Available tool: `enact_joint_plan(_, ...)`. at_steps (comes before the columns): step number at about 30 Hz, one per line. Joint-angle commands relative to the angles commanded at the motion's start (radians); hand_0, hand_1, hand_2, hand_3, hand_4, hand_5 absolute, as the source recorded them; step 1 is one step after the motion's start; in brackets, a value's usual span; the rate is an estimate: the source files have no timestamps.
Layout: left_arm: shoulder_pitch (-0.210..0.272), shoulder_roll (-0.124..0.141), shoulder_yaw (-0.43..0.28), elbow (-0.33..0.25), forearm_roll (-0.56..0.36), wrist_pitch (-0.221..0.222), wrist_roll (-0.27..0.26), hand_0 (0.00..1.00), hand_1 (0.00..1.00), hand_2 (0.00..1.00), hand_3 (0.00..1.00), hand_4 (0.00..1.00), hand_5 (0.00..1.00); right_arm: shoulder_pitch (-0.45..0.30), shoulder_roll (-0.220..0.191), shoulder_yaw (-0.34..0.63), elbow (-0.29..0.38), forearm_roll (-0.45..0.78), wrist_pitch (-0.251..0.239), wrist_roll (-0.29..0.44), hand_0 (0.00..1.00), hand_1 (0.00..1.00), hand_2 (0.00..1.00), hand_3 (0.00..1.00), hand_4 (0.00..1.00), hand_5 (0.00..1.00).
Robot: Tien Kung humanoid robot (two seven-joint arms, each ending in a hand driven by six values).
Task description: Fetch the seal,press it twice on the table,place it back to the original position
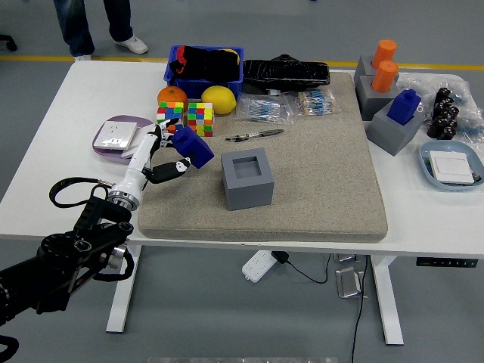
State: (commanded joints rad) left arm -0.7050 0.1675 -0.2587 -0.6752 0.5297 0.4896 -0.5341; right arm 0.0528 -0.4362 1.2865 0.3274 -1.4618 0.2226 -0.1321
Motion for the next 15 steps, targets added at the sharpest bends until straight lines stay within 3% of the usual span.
enact_joint_plan(4, -0.002, 0.011, 0.014, 0.014, 0.059, 0.006, 0.014, 0.854, 0.536, 0.419, 0.902, 0.609, 0.002, -0.001, 0.001, -0.001, -0.002, -0.001, 0.0, 0.0, 0.818, 0.728, 0.725, 0.682, 0.776, 0.58)
enact_joint_plan(10, -0.015, 0.054, 0.025, -0.001, 0.168, 0.006, 0.048, 0.853, 0.529, 0.416, 0.899, 0.607, 0.002, -0.002, -0.003, -0.004, 0.0, 0.0, 0.0, 0.0, 0.818, 0.728, 0.725, 0.682, 0.776, 0.58)
enact_joint_plan(15, -0.022, 0.06, 0.023, -0.013, 0.249, 0.007, 0.075, 0.853, 0.529, 0.416, 0.899, 0.607, 0.002, -0.002, -0.003, -0.008, -0.001, 0.0, 0.0, 0.0, 0.818, 0.728, 0.725, 0.682, 0.776, 0.58)
